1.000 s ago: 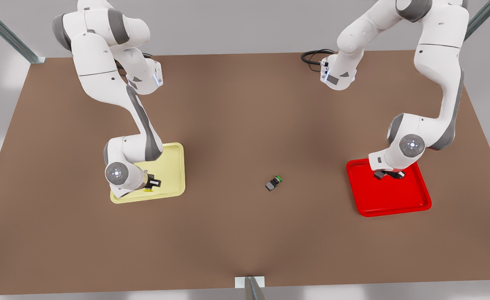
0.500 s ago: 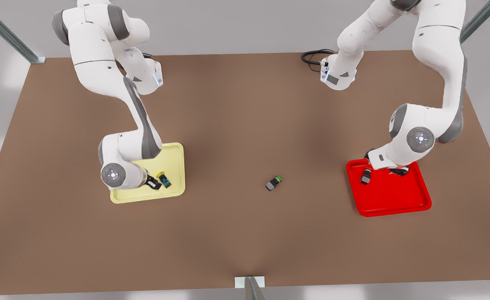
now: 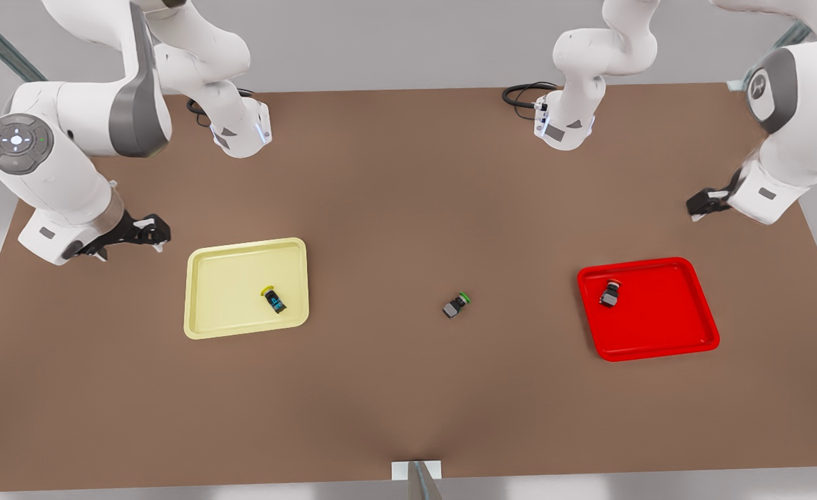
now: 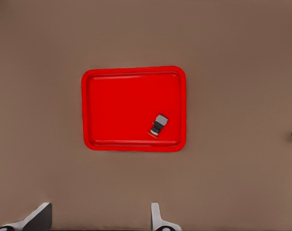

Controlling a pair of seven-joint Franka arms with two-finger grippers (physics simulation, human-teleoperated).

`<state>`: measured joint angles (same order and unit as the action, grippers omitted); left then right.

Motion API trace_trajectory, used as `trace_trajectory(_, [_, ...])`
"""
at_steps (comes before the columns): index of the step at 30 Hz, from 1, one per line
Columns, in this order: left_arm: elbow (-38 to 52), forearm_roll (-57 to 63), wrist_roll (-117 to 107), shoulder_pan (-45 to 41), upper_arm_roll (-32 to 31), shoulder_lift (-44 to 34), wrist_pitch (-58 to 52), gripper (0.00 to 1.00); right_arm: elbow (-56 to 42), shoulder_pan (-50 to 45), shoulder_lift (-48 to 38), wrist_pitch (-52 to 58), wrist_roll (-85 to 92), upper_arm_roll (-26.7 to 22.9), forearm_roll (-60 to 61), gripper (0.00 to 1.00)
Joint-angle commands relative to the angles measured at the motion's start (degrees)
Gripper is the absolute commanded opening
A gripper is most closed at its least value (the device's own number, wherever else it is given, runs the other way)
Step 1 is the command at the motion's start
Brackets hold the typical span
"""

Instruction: Place the switches on the corresponding trays according to their colors

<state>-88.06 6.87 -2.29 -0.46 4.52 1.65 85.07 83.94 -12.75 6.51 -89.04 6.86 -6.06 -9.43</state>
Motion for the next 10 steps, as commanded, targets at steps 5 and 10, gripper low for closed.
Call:
trace_trajectory(5, [0.0, -3.5, -0.2, -4.6, 0.1, 0.2, -0.3, 1.0, 0.0, -0.1, 0.2, 0.0, 0.1, 0.0, -0.1, 1.0])
trace_trajectory(10, [-0.1, -3.5, -0.6, -5.7, 0.0, 0.5, -0.3, 1.0, 0.1, 0.0, 0.4, 0.0, -0.2, 0.0, -0.1, 1.0])
